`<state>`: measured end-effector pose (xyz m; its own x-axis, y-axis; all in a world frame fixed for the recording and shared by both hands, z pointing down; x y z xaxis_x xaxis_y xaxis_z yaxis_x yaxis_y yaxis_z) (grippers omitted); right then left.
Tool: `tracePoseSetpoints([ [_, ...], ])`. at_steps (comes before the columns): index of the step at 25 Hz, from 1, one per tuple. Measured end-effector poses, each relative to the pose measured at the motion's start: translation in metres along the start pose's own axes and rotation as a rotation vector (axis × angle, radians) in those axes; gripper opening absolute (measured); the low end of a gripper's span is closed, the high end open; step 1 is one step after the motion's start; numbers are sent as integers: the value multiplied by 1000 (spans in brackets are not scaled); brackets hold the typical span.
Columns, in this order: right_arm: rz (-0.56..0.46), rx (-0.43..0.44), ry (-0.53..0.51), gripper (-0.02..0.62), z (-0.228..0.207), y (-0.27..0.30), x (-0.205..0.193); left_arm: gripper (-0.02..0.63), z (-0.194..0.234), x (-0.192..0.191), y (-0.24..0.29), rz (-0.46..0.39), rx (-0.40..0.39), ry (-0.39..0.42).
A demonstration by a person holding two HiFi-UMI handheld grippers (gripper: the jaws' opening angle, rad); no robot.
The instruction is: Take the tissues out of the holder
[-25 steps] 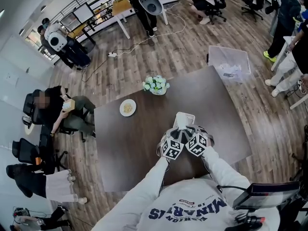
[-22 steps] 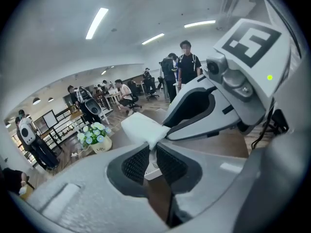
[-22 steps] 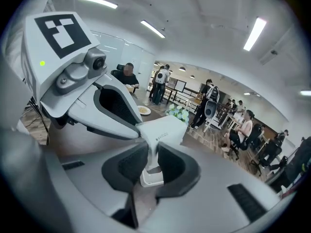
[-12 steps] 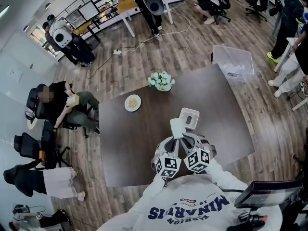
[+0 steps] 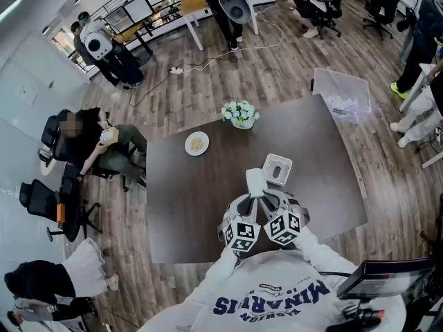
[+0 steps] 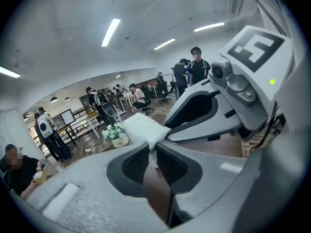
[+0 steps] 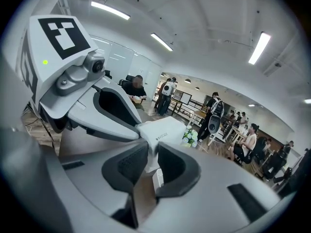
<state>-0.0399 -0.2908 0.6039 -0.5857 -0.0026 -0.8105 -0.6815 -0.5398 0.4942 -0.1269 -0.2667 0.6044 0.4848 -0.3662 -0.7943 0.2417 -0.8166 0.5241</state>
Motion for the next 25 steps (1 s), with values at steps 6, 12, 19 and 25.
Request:
tracePoseSetpoints([
  [6,10,65,41,71,11,28,-12,51,8,-30,11,35,-4,-69],
  [12,50,163,78,71,33,75,-35,51,17,-82,32,101,-15,-146],
  [19,101,251,140,71,53,129,-75,51,21,-141,67,162,-40,-190],
  [25,166,295,149,71,69,163,-102,51,22,-177,91,207,-68,-233],
])
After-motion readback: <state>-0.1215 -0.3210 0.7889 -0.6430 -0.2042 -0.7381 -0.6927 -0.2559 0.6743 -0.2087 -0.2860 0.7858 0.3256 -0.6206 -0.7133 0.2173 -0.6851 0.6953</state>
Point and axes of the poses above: the fingertips, and each gripper's own axes: y forward along the fingers, z to its left, x out of its top, the point moved 7 cm from there along -y, backward along the fingers, and after that the axes turned 2 degrees about x, right-handed, at the moved point
